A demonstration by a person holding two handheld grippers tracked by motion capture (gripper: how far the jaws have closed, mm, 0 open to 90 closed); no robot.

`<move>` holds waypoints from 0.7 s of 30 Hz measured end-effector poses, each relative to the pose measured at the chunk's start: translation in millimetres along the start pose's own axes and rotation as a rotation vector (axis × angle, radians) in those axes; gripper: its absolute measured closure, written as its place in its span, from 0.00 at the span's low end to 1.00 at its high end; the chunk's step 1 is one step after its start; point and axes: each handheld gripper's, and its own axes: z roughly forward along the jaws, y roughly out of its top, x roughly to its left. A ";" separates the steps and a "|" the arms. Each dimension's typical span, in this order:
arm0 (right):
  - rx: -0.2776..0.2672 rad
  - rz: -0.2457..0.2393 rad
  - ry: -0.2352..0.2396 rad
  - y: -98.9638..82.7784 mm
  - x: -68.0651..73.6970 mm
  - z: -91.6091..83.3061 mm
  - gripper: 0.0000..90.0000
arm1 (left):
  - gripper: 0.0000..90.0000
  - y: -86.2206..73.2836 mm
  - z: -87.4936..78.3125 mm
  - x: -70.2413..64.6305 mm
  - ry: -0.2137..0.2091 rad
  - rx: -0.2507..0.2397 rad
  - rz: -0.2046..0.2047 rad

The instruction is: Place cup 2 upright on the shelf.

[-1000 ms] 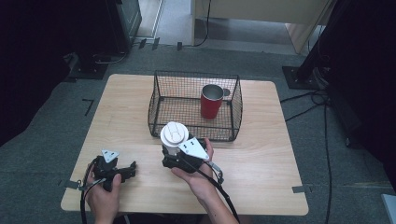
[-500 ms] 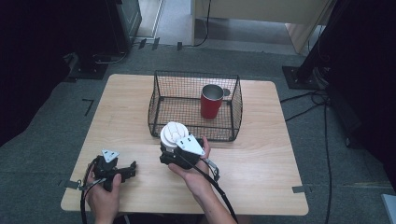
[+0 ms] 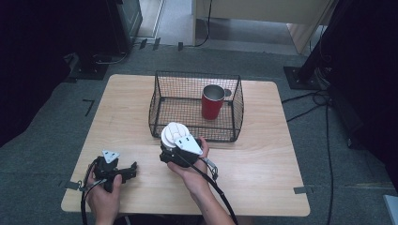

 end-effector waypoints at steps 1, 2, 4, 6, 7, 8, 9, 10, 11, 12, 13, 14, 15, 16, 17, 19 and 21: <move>0.000 0.000 0.000 0.0 0.0 0.0 0.16 | 0.00 0.0 0.0 0.0 0.000 0.000 0.000; -0.003 -0.005 0.000 0.1 0.0 -0.4 0.17 | 0.00 0.0 0.0 0.0 0.000 0.000 0.000; -0.020 -0.021 0.002 1.0 0.9 -2.5 0.17 | 0.00 0.0 0.0 0.0 0.000 0.000 0.000; -0.026 -0.020 0.003 1.6 1.1 -3.2 0.17 | 0.00 0.0 0.0 0.0 0.000 0.000 0.000; -0.032 -0.001 0.019 3.3 1.5 -4.4 0.17 | 0.00 0.0 0.0 0.0 0.000 0.000 -0.001; -0.032 -0.001 0.019 3.3 1.5 -4.4 0.17 | 0.00 0.0 0.0 0.0 0.000 0.000 -0.001; -0.034 0.013 0.029 4.5 2.4 -5.5 0.17 | 0.00 0.0 0.0 0.0 0.000 0.000 0.000; -0.036 0.015 0.030 4.9 3.2 -5.9 0.17 | 0.00 0.0 0.0 0.0 0.000 0.000 0.000; -0.037 0.013 0.033 5.4 3.6 -6.4 0.17 | 0.00 0.0 0.0 0.0 0.000 0.000 -0.001; -0.038 0.011 0.036 5.8 3.9 -6.8 0.17 | 0.00 0.0 0.0 0.0 0.000 0.000 -0.001; -0.038 0.011 0.036 5.8 3.9 -6.8 0.17 | 0.00 0.0 0.0 0.0 0.000 0.000 -0.001; -0.038 0.013 0.038 6.2 4.6 -7.3 0.17 | 0.00 0.0 0.0 0.0 0.000 0.000 0.000; -0.038 0.009 0.040 6.4 4.9 -7.7 0.17 | 0.00 0.0 0.0 0.0 0.000 0.000 0.000; -0.040 0.001 0.044 7.0 5.8 -8.5 0.17 | 0.00 0.0 0.0 0.1 0.001 0.000 0.001; -0.040 0.001 0.044 7.0 5.8 -8.5 0.17 | 0.00 0.0 0.0 0.1 0.000 0.000 0.001; -0.052 -0.009 0.049 8.5 6.7 -9.9 0.17 | 0.00 0.0 0.0 0.1 0.000 0.000 0.001; -0.056 -0.010 0.051 10.3 7.1 -10.9 0.18 | 0.00 0.0 0.0 0.1 0.000 0.000 0.001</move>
